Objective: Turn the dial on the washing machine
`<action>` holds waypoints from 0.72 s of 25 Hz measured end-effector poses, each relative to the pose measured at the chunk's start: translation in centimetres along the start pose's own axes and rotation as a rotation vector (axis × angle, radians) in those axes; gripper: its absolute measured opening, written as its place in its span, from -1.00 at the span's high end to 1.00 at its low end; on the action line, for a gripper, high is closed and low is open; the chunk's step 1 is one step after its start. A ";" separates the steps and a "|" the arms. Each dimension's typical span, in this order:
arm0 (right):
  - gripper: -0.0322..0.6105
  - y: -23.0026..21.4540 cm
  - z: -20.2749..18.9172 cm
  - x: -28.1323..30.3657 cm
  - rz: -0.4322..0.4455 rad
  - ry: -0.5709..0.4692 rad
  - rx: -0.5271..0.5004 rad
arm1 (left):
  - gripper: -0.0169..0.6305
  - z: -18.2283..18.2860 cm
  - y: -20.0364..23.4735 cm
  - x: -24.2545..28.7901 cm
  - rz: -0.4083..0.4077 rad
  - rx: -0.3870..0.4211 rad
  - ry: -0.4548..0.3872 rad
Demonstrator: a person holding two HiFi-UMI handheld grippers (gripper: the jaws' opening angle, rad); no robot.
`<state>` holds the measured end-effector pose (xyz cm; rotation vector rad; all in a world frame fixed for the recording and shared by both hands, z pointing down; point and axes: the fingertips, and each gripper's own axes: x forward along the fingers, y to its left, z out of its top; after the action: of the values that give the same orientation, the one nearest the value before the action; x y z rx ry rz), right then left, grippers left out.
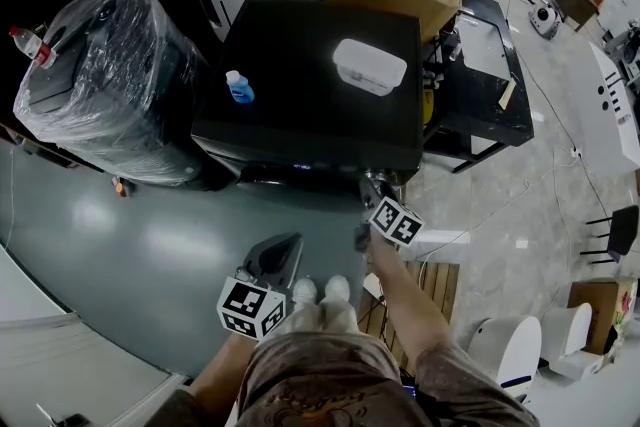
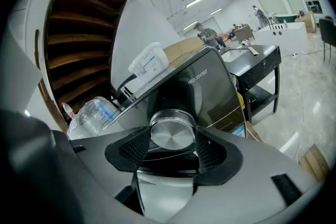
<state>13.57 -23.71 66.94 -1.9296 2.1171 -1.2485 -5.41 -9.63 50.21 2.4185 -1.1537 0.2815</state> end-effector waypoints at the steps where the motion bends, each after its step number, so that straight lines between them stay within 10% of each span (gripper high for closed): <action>1: 0.07 0.0 0.0 0.0 0.006 -0.002 0.017 | 0.97 0.0 0.0 0.0 0.000 0.000 0.001; 18: 0.07 -0.4 0.0 -0.1 0.136 -0.071 0.378 | 0.97 -0.3 -0.5 -0.1 0.004 0.000 0.005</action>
<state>13.93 -23.54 67.13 -1.6191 1.7848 -1.4058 -5.05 -9.14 50.26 2.4144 -1.1561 0.2885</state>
